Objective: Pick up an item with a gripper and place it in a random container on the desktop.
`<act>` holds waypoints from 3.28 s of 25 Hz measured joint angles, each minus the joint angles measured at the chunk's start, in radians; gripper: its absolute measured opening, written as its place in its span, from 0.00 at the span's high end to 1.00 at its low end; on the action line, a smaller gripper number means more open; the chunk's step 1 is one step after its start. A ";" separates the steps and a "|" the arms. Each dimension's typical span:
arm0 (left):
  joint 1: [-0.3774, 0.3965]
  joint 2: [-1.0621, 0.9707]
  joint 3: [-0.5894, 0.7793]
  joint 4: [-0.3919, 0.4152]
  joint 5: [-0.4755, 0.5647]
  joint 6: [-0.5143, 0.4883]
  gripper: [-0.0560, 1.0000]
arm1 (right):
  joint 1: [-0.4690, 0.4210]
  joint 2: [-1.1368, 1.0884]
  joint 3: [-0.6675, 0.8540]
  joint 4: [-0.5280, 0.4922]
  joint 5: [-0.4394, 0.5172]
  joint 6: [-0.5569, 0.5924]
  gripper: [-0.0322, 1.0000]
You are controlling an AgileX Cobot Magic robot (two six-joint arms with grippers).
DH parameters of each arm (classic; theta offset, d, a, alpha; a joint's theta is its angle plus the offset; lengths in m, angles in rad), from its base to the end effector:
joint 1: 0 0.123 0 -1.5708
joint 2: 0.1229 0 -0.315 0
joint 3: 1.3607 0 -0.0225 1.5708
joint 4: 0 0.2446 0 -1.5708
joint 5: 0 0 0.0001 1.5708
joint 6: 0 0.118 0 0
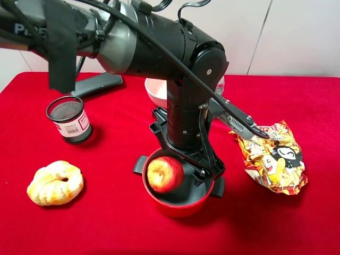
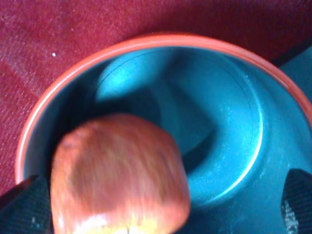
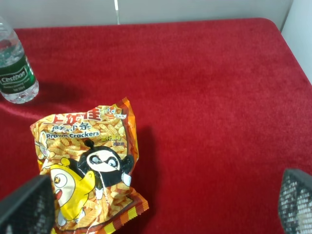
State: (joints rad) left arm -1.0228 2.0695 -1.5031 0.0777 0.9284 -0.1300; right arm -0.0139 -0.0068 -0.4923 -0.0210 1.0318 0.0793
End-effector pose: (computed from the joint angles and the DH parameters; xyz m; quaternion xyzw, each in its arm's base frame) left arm 0.2303 -0.3633 0.1701 0.4486 0.8894 -0.0168 0.0862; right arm -0.0152 -0.0019 0.2626 0.0396 0.8449 0.0069 0.5335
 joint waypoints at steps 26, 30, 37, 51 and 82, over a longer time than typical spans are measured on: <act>0.000 -0.290 -0.120 0.060 0.229 -0.015 0.06 | 0.000 0.000 0.000 0.000 0.000 0.000 0.30; 0.000 -0.384 -0.113 0.107 0.230 -0.015 0.06 | 0.000 0.000 0.000 0.000 0.000 0.000 0.30; 0.000 -0.589 -0.002 0.155 0.231 -0.016 0.05 | 0.000 0.000 0.000 0.000 0.000 0.000 0.30; 0.000 -1.070 0.419 0.155 0.232 -0.019 0.04 | 0.000 0.000 0.000 0.000 0.000 0.000 0.30; 0.877 -1.962 0.989 0.042 0.177 -0.064 0.04 | 0.000 0.000 0.000 0.000 0.000 0.000 0.30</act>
State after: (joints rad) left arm -0.1457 0.1074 -0.5138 0.1199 1.1058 -0.1943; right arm -0.0139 -0.0068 -0.4923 -0.0210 1.0318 0.0793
